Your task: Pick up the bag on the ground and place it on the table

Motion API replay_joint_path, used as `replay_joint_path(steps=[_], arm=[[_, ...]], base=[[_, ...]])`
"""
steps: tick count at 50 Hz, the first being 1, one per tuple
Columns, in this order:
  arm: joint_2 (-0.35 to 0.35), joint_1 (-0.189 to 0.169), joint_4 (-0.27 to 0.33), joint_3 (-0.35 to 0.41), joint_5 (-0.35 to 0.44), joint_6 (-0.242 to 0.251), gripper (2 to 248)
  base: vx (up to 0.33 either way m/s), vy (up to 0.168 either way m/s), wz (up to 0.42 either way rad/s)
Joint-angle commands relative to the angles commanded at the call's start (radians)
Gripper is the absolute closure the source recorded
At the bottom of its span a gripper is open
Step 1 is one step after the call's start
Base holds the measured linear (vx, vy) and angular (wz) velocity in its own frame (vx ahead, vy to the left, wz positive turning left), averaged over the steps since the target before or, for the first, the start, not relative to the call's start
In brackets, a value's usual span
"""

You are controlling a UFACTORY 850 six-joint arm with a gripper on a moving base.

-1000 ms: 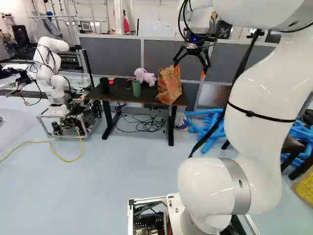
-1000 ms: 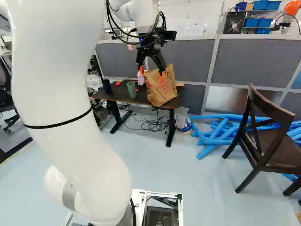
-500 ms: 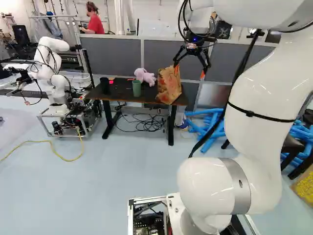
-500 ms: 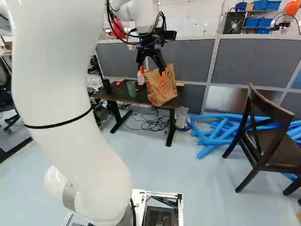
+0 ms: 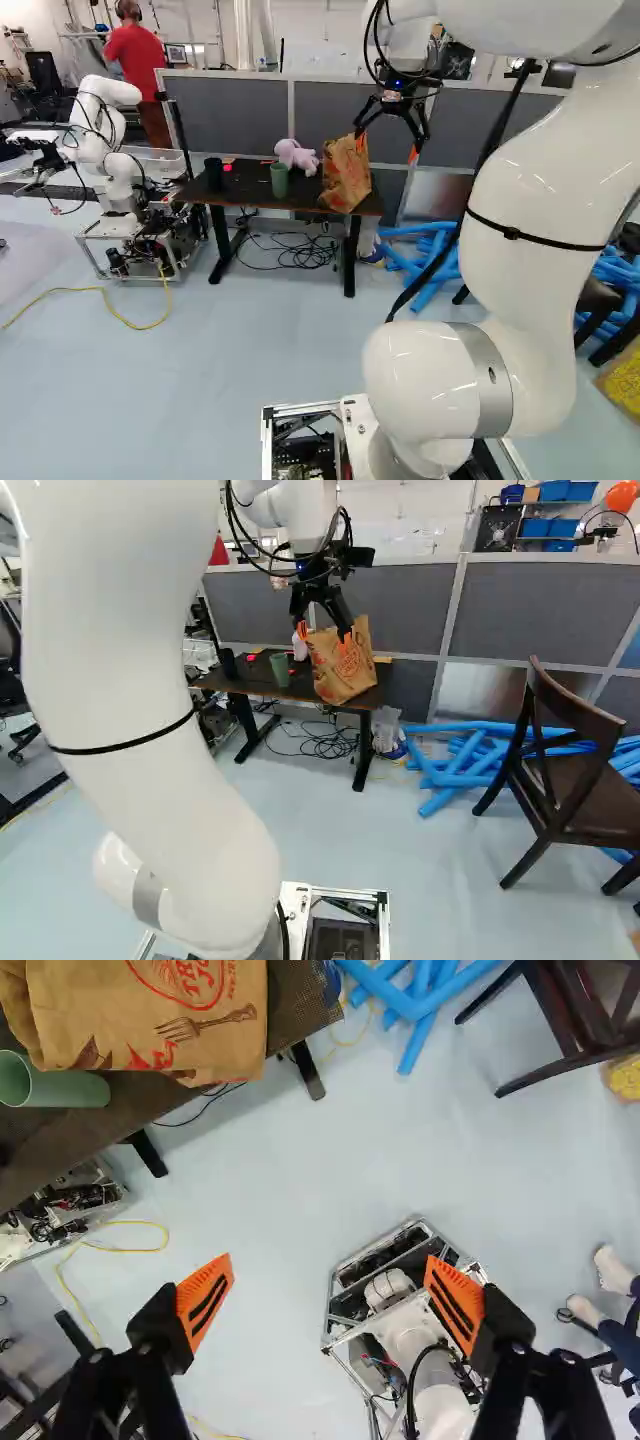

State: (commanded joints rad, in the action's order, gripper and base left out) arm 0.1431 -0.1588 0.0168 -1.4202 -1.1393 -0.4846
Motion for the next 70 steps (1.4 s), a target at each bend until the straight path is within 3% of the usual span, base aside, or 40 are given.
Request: replay_joint_path(steps=[35,70], arm=[[-0.036,0.013,-0.001,0.112,0.169,0.041,3],[-0.1,0.038,-0.004,0.316,0.477,0.115,3]], base=[[0.0,0.0,0.0],[0.0,0.0,0.0]])
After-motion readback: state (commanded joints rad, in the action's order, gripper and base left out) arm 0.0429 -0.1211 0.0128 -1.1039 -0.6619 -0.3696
